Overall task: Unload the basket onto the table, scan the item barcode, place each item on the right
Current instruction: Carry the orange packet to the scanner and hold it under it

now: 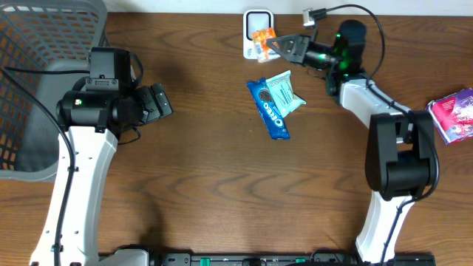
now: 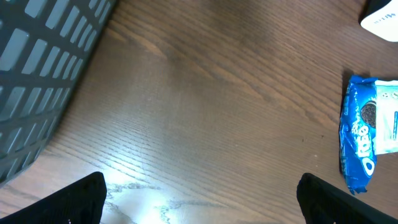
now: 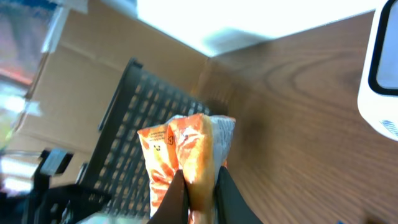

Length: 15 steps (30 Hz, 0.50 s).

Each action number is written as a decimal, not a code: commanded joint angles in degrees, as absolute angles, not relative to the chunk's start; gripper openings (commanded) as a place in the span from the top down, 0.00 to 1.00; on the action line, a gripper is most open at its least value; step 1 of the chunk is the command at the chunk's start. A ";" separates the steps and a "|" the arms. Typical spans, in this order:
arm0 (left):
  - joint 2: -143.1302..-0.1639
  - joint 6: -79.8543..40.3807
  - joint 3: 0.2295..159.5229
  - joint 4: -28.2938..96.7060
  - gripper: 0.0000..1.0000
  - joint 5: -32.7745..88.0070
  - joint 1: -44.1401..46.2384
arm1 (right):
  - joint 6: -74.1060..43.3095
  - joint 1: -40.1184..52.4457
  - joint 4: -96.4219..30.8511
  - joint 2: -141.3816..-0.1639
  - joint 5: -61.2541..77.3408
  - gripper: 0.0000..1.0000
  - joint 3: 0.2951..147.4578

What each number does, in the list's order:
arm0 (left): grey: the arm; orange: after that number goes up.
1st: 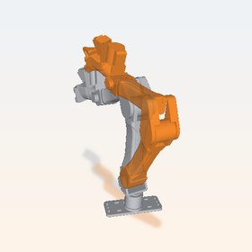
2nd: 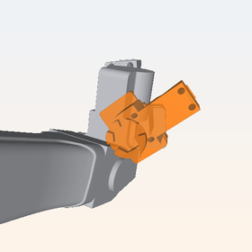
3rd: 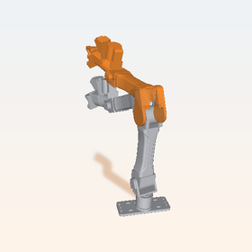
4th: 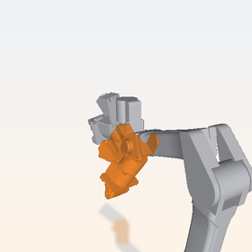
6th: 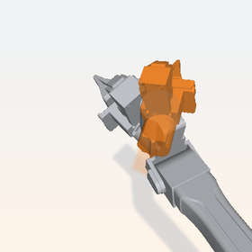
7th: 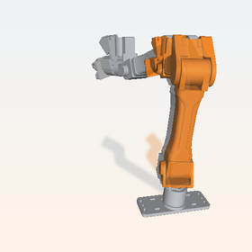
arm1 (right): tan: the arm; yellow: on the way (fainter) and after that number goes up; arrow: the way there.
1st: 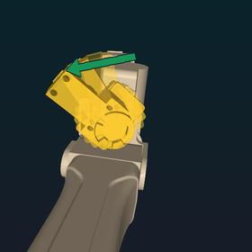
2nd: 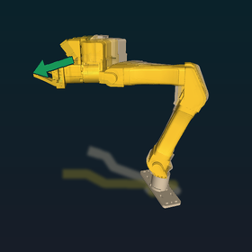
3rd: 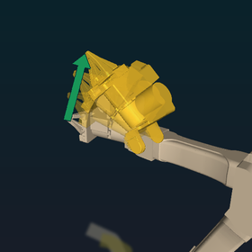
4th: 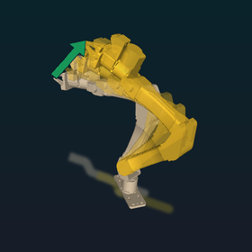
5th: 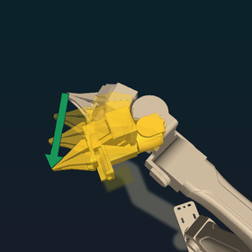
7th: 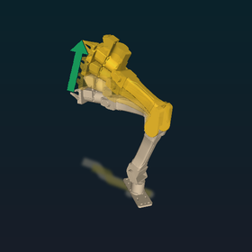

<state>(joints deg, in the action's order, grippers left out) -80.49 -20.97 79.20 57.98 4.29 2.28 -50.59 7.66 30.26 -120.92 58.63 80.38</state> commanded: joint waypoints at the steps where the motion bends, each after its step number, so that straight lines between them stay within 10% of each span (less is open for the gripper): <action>1: -80.71 -21.08 79.50 58.04 0.02 3.57 2.15 | -43.57 9.19 26.24 -116.97 47.27 0.98 80.51; 10: -80.71 -21.08 79.50 58.04 0.02 3.57 2.15 | -15.53 20.80 -2.13 -110.98 -4.36 0.99 85.17; 15: -80.71 -21.08 79.50 58.04 0.02 3.57 2.15 | 3.14 28.67 2.22 -112.36 -31.68 0.99 87.99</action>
<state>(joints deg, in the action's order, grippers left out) -80.49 -20.97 79.20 57.98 4.27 2.28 -13.87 25.36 -0.60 -113.27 -6.70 85.38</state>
